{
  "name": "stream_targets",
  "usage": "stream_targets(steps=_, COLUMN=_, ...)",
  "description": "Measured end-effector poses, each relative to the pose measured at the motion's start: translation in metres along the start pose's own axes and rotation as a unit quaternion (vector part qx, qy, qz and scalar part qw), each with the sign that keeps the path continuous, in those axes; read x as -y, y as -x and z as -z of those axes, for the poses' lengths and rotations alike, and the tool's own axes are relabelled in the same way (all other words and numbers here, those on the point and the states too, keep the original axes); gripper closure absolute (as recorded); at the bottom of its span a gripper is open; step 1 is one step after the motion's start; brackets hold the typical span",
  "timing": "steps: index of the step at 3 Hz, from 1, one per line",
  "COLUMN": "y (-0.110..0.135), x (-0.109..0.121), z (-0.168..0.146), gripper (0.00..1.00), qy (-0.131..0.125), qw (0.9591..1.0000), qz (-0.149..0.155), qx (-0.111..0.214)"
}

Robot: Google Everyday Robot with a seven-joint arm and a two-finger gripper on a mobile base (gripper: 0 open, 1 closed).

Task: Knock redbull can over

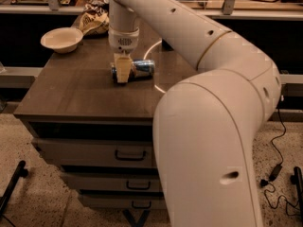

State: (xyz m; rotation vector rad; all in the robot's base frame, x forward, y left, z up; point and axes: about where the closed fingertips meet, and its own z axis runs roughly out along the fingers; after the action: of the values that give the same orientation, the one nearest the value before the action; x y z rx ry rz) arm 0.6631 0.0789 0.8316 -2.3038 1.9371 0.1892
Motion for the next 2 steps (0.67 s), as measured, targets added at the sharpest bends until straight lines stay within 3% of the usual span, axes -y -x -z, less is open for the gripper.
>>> stream_targets(steps=1, y=0.01, x=0.007, z=0.006, gripper=1.0, qy=-0.007, qw=0.9999, qz=0.013, qx=-0.005)
stream_targets(steps=2, y=0.012, x=0.011, z=0.018, gripper=0.83, qy=-0.017, qw=0.9998, qz=0.012, qx=-0.004)
